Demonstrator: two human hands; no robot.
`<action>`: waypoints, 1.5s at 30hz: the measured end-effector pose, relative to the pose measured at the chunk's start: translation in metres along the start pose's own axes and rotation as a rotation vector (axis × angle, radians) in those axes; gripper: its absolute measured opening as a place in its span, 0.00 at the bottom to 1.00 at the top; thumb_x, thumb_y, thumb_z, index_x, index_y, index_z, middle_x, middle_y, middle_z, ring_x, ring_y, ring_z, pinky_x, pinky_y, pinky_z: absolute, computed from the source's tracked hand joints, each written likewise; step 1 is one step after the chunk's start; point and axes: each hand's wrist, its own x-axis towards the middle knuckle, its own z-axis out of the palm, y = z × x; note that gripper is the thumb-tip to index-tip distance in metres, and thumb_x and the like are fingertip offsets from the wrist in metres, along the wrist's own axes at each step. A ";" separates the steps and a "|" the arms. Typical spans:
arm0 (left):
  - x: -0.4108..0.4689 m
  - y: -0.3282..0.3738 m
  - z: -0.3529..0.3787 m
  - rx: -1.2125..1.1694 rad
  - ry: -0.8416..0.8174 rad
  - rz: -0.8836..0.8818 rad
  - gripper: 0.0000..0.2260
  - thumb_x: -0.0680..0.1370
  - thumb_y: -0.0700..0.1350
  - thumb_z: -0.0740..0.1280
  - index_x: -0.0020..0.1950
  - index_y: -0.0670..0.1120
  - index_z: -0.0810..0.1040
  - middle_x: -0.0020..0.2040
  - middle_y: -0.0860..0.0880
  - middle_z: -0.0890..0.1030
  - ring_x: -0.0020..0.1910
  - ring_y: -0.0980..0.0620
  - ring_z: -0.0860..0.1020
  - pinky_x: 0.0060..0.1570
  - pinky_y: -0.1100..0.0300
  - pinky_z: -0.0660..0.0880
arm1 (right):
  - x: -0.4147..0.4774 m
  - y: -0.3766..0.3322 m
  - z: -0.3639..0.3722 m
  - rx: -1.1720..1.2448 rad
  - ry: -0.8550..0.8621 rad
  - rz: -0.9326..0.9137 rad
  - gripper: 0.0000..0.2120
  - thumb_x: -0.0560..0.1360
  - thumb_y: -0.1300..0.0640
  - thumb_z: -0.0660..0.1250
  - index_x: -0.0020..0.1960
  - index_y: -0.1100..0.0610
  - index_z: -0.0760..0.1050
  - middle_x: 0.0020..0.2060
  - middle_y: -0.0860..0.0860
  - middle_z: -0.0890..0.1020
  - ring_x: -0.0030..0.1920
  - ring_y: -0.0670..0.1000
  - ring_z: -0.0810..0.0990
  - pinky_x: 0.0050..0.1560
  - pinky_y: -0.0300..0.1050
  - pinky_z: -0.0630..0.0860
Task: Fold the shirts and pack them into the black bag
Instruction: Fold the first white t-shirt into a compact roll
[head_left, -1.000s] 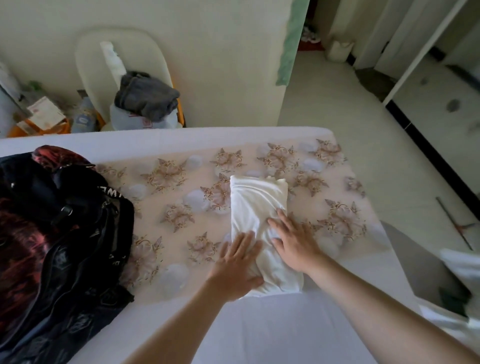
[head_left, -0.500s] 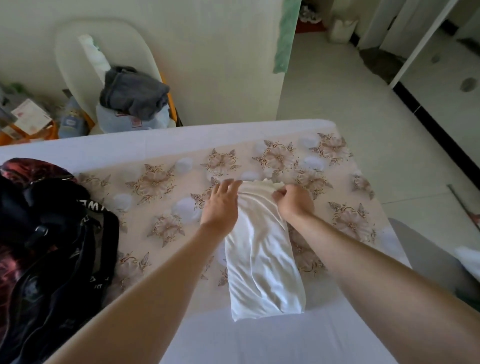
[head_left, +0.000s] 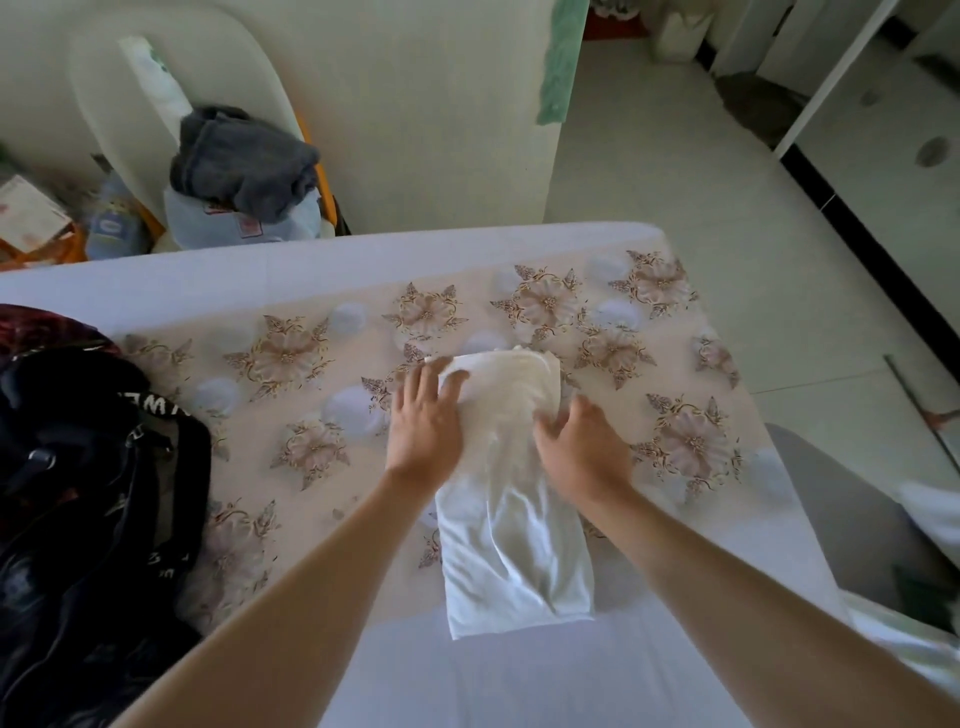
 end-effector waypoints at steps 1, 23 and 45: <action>-0.017 0.009 -0.001 -0.027 0.045 0.043 0.16 0.73 0.36 0.62 0.60 0.46 0.75 0.63 0.46 0.74 0.61 0.44 0.71 0.60 0.48 0.68 | -0.016 0.006 0.001 -0.074 -0.027 0.015 0.21 0.76 0.36 0.58 0.49 0.54 0.75 0.45 0.52 0.80 0.45 0.58 0.81 0.44 0.48 0.74; -0.202 0.019 -0.014 -0.116 -0.034 0.387 0.05 0.76 0.50 0.66 0.46 0.50 0.78 0.43 0.52 0.76 0.43 0.49 0.73 0.47 0.56 0.73 | -0.143 0.071 -0.011 -0.110 -0.133 -0.019 0.22 0.77 0.35 0.59 0.38 0.53 0.73 0.35 0.48 0.80 0.41 0.54 0.80 0.38 0.45 0.71; -0.196 0.014 -0.021 -0.077 -0.128 0.437 0.15 0.73 0.36 0.63 0.56 0.46 0.81 0.61 0.47 0.81 0.60 0.44 0.80 0.46 0.54 0.81 | -0.160 0.071 0.018 -0.372 -0.127 -0.602 0.33 0.65 0.63 0.68 0.71 0.65 0.71 0.71 0.63 0.72 0.70 0.63 0.73 0.64 0.53 0.75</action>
